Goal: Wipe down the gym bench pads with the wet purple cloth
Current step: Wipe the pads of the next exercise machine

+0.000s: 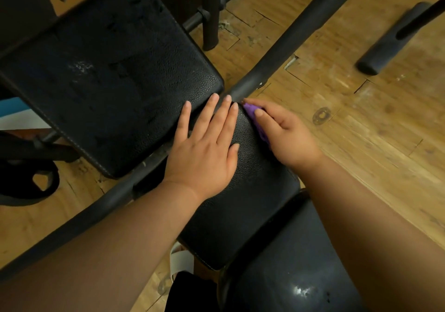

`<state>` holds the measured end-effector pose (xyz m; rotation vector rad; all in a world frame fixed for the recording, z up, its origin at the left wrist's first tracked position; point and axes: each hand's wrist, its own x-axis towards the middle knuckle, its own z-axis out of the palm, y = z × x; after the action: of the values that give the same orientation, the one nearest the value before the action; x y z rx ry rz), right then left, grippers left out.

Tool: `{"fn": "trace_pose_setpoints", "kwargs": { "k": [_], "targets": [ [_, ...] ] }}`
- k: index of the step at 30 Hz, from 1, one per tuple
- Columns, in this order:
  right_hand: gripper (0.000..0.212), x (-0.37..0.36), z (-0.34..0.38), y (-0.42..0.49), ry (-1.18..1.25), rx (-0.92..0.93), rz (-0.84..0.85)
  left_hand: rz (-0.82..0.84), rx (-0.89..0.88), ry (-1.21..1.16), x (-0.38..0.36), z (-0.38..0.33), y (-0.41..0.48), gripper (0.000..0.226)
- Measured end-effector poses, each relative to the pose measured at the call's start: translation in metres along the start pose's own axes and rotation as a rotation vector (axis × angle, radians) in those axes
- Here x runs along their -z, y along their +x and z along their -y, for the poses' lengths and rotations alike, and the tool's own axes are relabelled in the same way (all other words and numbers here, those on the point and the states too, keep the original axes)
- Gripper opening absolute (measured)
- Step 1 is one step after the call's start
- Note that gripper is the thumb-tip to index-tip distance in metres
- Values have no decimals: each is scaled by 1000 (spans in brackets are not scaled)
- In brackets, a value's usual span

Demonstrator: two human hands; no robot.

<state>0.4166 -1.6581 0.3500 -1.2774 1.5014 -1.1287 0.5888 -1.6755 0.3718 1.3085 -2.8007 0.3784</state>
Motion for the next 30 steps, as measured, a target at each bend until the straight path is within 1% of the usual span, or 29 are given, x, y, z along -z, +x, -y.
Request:
{"fn": "trace_pose_setpoints", "kwargs": {
  "k": [2,3,7,11,15,16,17,20,21,22,23,25,26,27,30],
  "targets": [
    [21,3,-4,-2,105,-42,30,-1,0,3,0,-1,0,63],
    [23,4,-3,-2,130,-49,36,1,1,4,0,-1,0,64],
    [24,-1,3,18,34,-39,46,-9,6,13,-2,-1,0,64],
    [21,-5,0,26,38,-65,23,-12,11,8,-2,-1,0,64],
    [28,-8,-5,9,-112,74,-67,-4,14,11,-3,-1,0,65],
    [28,-8,-5,10,-119,79,-73,0,16,12,-3,-1,0,65],
    [26,-9,-3,15,-97,49,-56,3,16,13,-3,-1,0,65],
    [25,-7,2,36,130,-192,46,-3,14,10,-4,-1,1,66],
    [25,-7,2,37,184,-239,63,-3,14,8,-4,-1,1,66],
    [25,-7,2,36,194,-233,69,-3,15,6,-4,0,1,66],
    [24,-7,2,31,166,-183,54,-3,16,5,-4,0,0,65],
    [24,-8,1,19,121,-63,-19,-8,13,7,-4,0,0,65],
    [25,-8,1,15,130,-36,-43,-11,15,8,-5,0,0,65],
    [25,-10,2,15,152,-40,-43,-13,15,10,-5,0,0,65],
    [24,-10,7,33,175,-220,3,-9,11,10,-4,0,1,65]
  ]
}}
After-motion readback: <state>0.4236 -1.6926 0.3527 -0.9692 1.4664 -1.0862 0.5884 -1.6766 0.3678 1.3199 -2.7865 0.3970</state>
